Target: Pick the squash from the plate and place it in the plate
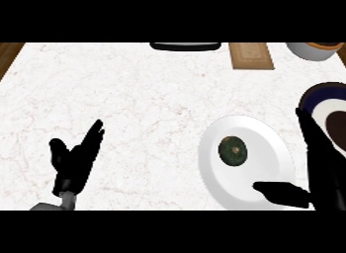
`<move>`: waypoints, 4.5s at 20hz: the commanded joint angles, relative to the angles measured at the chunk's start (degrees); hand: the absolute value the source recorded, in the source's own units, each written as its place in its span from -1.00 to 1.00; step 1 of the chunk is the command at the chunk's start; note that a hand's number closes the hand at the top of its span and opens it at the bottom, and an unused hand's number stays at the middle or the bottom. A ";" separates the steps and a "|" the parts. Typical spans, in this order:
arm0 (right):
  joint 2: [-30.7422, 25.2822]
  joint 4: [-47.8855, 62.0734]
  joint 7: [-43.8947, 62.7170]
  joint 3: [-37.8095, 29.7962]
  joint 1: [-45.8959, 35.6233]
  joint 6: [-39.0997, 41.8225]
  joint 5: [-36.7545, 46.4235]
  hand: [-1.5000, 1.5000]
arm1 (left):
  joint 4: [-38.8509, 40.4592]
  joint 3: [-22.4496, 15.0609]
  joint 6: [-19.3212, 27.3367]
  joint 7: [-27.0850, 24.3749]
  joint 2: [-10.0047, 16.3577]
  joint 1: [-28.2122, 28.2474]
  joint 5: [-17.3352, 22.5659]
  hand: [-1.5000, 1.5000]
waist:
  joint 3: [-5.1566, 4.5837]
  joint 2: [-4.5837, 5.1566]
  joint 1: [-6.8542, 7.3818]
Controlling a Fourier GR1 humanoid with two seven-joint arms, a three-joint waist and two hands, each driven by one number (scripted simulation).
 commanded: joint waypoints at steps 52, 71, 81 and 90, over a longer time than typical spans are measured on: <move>19.99 22.84 -16.96 7.88 3.81 1.95 23.53 1.00 | -2.18 7.75 -5.86 4.61 -7.79 3.08 -8.03 0.00 | -0.08 -0.26 -1.72; 6.44 -14.09 -28.26 9.71 30.45 -39.40 19.13 1.00 | -1.49 9.24 -6.80 3.66 -6.92 3.18 -8.31 0.00 | 0.03 -0.09 -1.82; -4.05 -0.93 -41.37 -7.75 23.08 -52.54 -15.25 1.00 | -1.33 8.38 -6.93 2.97 -8.69 2.92 -8.56 0.00 | 0.27 -0.04 -1.05; -5.71 23.12 -56.04 -25.68 5.46 -44.28 -37.42 1.00 | 2.63 7.98 -7.80 2.55 -9.08 -0.38 -9.60 0.00 | 0.24 0.42 -0.27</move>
